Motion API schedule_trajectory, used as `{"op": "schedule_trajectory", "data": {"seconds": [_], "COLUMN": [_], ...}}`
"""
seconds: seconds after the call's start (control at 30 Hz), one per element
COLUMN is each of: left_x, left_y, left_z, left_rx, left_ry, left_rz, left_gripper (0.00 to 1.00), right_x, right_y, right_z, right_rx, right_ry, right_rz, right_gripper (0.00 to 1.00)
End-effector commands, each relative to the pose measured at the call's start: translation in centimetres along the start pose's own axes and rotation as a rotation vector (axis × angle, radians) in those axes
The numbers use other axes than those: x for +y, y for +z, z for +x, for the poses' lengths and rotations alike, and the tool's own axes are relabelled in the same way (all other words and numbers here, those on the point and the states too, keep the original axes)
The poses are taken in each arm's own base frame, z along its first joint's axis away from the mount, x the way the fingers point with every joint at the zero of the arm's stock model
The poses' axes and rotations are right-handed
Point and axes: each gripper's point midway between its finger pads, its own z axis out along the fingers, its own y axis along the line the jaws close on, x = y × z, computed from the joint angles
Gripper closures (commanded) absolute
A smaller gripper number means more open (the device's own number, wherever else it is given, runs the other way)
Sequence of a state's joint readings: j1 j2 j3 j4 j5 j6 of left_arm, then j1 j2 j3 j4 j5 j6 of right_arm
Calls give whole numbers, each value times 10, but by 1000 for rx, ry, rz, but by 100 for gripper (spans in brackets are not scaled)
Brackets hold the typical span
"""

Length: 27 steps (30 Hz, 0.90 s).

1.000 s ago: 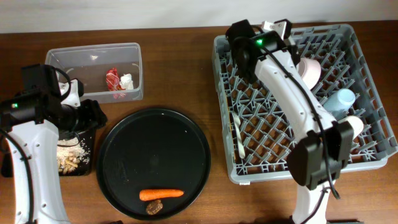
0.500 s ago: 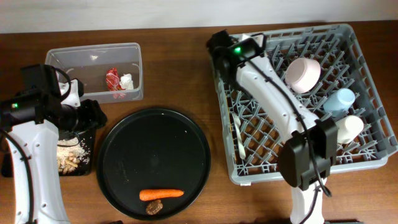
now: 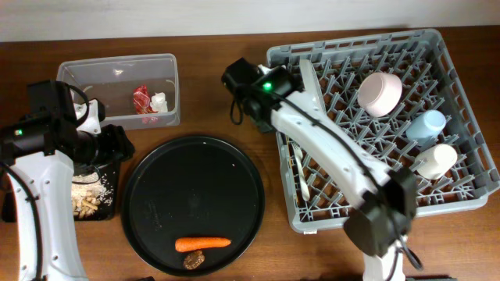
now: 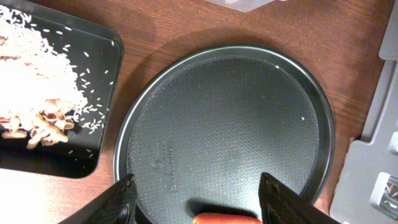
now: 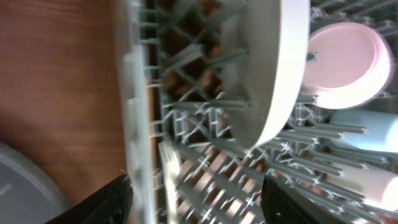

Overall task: Sort waste into correct bins and load items into the dishwasher rack
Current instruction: 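Release the plate and move the right gripper to the rack's back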

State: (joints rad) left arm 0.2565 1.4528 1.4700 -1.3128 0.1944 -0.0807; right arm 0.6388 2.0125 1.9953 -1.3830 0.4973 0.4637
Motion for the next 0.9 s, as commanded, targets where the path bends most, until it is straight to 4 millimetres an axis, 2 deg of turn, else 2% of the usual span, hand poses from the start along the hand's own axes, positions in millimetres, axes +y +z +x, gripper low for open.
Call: {"op": "schedule_trajectory", "data": {"seconds": [0.0, 0.07, 0.13, 0.17, 0.27, 0.37, 0.4, 0.47, 0.53, 0.6, 0.7, 0.8, 0.87], "left_x": [-2, -2, -2, -2, -14, -24, -28, -41, -50, -64, -73, -75, -74], "left_y": [-1, -1, -1, -1, 1, 10, 15, 32, 44, 57, 70, 79, 84], "left_z": [-2, -2, -1, 0, 8, 27, 35, 68, 92, 127, 162, 187, 208], "left_rx": [-7, -6, -5, -1, 33, 109, 141, 260, 344, 458, 547, 597, 633], "left_ry": [-13, -13, -13, -14, -15, -7, -1, -44, -124, -253, -330, -341, -386], "left_rz": [11, 11, 11, 12, 75, 91, 91, 77, 50, 17, -45, -102, -163], "left_gripper": [38, 38, 37, 38, 38, 38, 38, 37, 34, 31, 31, 30, 18], "right_x": [37, 54, 50, 45, 23, 3, -5, -32, -51, -80, -112, -137, -147], "right_y": [-76, -102, -103, -99, -82, -70, -67, -54, -45, -32, -19, -9, -6], "right_z": [26, 55, 67, 69, 57, 49, 46, 40, 39, 38, 37, 38, 39], "right_rx": [-17, 24, 70, 91, 102, 109, 113, 138, 159, 185, 211, 228, 234], "right_ry": [-340, -523, -548, -530, -395, -320, -299, -222, -173, -117, -13, 69, 108], "right_rz": [-490, -699, -703, -673, -514, -461, -455, -431, -414, -392, -386, -379, -385], "right_gripper": [25, 22, 22, 22, 21, 21, 21, 20, 20, 19, 18, 18, 18]}}
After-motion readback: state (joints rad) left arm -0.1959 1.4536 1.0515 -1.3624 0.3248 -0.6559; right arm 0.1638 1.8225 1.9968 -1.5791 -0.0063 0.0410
